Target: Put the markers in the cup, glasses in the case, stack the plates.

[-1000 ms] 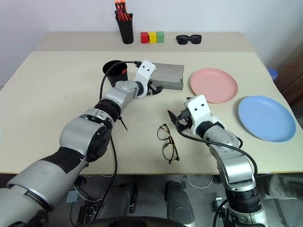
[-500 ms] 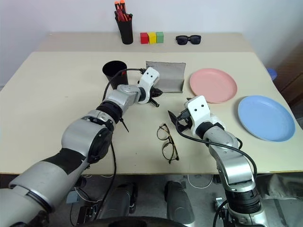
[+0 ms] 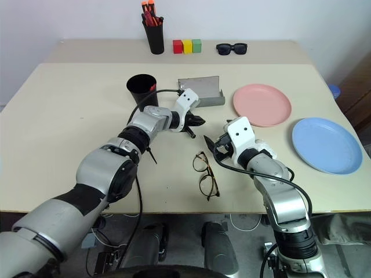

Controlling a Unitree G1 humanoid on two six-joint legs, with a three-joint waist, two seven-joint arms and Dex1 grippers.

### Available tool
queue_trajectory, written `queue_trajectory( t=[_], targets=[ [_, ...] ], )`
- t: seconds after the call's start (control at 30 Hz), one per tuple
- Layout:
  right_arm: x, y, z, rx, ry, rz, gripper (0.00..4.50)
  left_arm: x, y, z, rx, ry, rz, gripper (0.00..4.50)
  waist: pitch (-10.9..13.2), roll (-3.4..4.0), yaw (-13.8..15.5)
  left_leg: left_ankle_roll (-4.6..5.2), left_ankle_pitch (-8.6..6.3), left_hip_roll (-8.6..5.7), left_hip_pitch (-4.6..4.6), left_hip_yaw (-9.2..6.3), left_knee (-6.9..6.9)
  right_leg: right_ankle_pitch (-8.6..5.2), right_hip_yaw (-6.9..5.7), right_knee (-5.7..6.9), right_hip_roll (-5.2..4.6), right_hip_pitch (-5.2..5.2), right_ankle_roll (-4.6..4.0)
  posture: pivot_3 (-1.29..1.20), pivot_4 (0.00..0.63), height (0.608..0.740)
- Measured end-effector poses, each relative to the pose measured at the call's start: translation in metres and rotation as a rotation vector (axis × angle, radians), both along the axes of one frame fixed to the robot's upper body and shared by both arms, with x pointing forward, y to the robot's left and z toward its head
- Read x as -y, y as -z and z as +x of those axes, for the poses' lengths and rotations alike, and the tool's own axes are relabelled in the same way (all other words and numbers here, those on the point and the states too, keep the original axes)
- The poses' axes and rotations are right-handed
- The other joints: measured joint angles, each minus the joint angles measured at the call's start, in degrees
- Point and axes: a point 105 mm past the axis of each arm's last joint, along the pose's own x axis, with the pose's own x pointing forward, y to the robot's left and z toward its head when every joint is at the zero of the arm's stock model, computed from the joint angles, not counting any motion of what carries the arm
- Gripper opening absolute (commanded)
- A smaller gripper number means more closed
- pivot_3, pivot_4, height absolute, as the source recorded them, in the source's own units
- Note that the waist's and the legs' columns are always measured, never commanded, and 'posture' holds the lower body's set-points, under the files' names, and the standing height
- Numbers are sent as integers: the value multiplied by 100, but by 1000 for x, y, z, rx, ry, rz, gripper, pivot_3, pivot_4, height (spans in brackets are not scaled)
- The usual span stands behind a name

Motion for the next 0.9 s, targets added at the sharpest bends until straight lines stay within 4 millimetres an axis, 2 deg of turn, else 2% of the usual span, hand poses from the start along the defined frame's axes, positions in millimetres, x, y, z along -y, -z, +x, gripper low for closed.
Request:
queue_trajectory(
  t=[0.07,0.17,0.37,0.57,0.8,0.87,0.9],
  targets=[
    [0,0,0,-1,-1,1,4500,-1,-3,2,15,-19,-7,87,0,0,0,0,0,0,0,0,0,0,0,0,0,0,0,0,150,740],
    [-1,0,0,-1,-2,1,4500,-4,-8,8,40,-74,-44,897,0,0,1,0,0,0,0,-1,0,0,0,0,0,0,0,0,150,740],
    [0,1,0,-2,-1,1,4500,-26,-20,30,126,-296,-73,3819,0,0,3,0,0,0,0,-2,0,0,0,1,-1,-1,1,0,150,740],
    [-3,-1,2,5,-7,4,4500,-33,-32,39,172,-402,-75,3819,0,0,11,0,0,-1,0,-2,1,0,-1,1,-2,0,1,0,150,740],
    [-3,-2,2,9,-9,6,4500,-34,-27,38,166,-406,-58,3819,0,0,5,0,0,-1,0,-1,1,0,-1,1,-1,0,1,0,150,740],
    [-4,-2,2,9,-10,6,4500,-34,-26,38,165,-405,-55,4379,0,0,5,0,0,-1,0,-1,1,0,-1,1,-1,0,1,0,150,740],
    [-4,-2,2,10,-12,6,4500,-34,-26,38,166,-401,-52,4491,0,0,5,0,0,-1,0,-1,1,0,-1,1,-1,0,1,0,150,740]
  ],
)
